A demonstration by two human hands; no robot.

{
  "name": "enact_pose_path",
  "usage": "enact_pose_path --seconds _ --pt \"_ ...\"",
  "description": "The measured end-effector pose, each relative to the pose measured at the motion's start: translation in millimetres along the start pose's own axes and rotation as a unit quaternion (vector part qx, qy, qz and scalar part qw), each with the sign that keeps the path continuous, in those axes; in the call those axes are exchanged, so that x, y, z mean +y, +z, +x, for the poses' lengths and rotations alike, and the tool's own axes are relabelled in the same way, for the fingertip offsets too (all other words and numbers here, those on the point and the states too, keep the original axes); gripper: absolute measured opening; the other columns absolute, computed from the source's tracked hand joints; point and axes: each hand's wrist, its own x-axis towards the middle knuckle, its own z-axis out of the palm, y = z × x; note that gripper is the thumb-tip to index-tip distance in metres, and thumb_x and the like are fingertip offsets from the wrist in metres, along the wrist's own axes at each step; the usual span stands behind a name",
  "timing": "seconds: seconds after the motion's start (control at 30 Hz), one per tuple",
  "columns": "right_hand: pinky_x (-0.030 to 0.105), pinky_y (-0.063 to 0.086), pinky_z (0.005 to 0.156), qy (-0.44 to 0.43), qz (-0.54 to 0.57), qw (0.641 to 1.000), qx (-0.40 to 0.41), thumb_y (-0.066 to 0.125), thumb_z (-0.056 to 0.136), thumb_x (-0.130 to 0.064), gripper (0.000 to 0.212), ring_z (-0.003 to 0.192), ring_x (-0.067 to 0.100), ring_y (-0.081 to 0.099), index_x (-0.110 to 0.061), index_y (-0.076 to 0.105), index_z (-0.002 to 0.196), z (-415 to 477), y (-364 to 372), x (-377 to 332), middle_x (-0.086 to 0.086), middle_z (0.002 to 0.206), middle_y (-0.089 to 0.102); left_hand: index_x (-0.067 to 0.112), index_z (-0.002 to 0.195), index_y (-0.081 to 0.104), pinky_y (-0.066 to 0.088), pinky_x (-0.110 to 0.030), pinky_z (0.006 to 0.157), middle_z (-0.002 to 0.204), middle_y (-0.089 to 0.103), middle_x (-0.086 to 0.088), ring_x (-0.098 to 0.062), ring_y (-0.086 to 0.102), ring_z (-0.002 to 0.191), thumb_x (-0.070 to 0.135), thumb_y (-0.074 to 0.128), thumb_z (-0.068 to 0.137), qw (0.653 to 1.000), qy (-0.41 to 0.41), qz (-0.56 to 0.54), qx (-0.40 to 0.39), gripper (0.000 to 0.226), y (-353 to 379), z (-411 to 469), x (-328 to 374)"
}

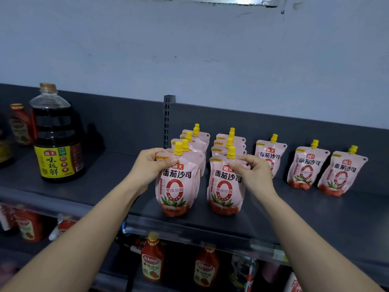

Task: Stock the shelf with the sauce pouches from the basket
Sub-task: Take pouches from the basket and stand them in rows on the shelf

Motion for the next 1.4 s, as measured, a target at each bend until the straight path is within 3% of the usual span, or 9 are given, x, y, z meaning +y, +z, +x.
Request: enact_pose_path --seconds 0.13,0.33,0.57,0.67,0.73,0.97,1.1,1.27,1.4 --pt "0.049 0.055 0.087 0.009 0.004 1.0 -0.004 0.077 0.079 -0.018 0.008 0.092 0.017 0.069 -0.018 0.075 0.086 4.5 -0.8 4.0 -0.004 0.089 0.074 0.013 0.071 0.071 0.059 -0.031 0.068 0.083 0.076 -0.006 -0.02 0.072 0.074 -0.001 0.071 0.077 1.0 0.006 -0.01 -0.009 0.015 6.4 0.2 1.2" --pt "0.049 0.056 0.086 0.008 0.008 1.0 -0.005 0.076 0.079 -0.017 0.013 0.089 0.017 0.07 -0.029 0.072 0.077 8.8 -3.9 6.2 -0.005 0.085 0.074 0.005 0.081 0.069 0.057 -0.024 0.061 0.072 0.075 -0.003 -0.014 0.072 0.068 -0.002 0.07 0.078 0.999 0.018 -0.004 -0.026 0.008 27.7 -2.0 9.4" --pt "0.046 0.057 0.083 0.009 -0.014 1.0 -0.025 0.075 0.082 -0.02 0.009 0.087 0.014 0.07 -0.027 0.071 0.079 14.2 -8.4 7.1 -0.007 0.086 0.073 0.012 0.074 0.073 0.058 -0.038 0.07 0.075 0.075 -0.005 -0.022 0.072 0.073 0.003 0.073 0.078 0.997 0.04 0.036 -0.057 0.01 53.9 -9.3 6.2" --pt "0.025 0.057 0.074 0.01 -0.043 0.996 -0.073 0.069 0.087 -0.015 0.009 0.085 0.007 0.066 -0.024 0.07 0.087 18.2 -16.5 5.0 -0.008 0.093 0.071 0.007 0.076 0.068 0.051 -0.018 0.052 0.06 0.071 0.003 -0.005 0.066 0.052 -0.001 0.069 0.08 0.998 0.03 0.02 -0.054 0.009 64.7 -13.9 6.6" --pt "0.015 0.048 0.066 0.015 -0.067 0.993 -0.097 0.067 0.088 -0.011 0.015 0.087 0.008 0.061 -0.022 0.07 0.098 21.6 -21.0 5.3 -0.007 0.1 0.067 0.008 0.076 0.068 0.048 -0.015 0.049 0.06 0.071 0.004 -0.004 0.066 0.053 -0.002 0.069 0.081 0.998 0.023 0.013 -0.058 0.011 69.8 -15.0 8.1" --pt "0.043 0.052 0.095 0.029 -0.062 0.994 -0.08 0.069 0.087 -0.012 0.023 0.107 0.017 0.061 -0.019 0.072 0.108 24.5 -15.1 11.8 -0.004 0.112 0.07 0.005 0.08 0.068 0.056 -0.021 0.061 0.066 0.073 0.002 -0.009 0.07 0.064 0.001 0.071 0.079 0.998 0.007 0.015 -0.056 0.006 81.2 -14.1 7.3" --pt "0.038 0.049 0.095 0.012 -0.096 0.993 -0.065 0.068 0.087 -0.014 0.029 0.109 0.015 0.054 -0.02 0.068 0.116 23.7 -16.0 11.5 -0.003 0.121 0.065 0.009 0.076 0.068 0.057 -0.021 0.063 0.066 0.072 0.002 -0.008 0.07 0.064 0.001 0.071 0.079 0.998 0.006 0.019 -0.053 0.009 84.4 -14.8 8.2" --pt "0.043 0.054 0.089 0.023 -0.078 0.996 -0.047 0.071 0.084 -0.014 0.026 0.099 0.021 0.063 -0.024 0.059 0.104 20.2 -15.4 14.2 -0.001 0.11 0.067 0.009 0.076 0.069 0.054 -0.018 0.061 0.066 0.072 0.003 -0.007 0.069 0.064 -0.001 0.07 0.08 0.998 0.01 0.017 -0.056 0.011 86.2 -16.7 10.1" --pt "0.026 0.053 0.077 0.039 -0.052 0.996 -0.053 0.07 0.085 -0.009 0.023 0.096 0.016 0.063 -0.022 0.055 0.095 19.0 -15.7 11.6 0.0 0.107 0.067 0.011 0.075 0.069 0.056 -0.019 0.063 0.066 0.072 0.003 -0.007 0.069 0.066 -0.001 0.07 0.08 0.998 0.009 0.014 -0.056 0.013 86.5 -17.4 10.2"
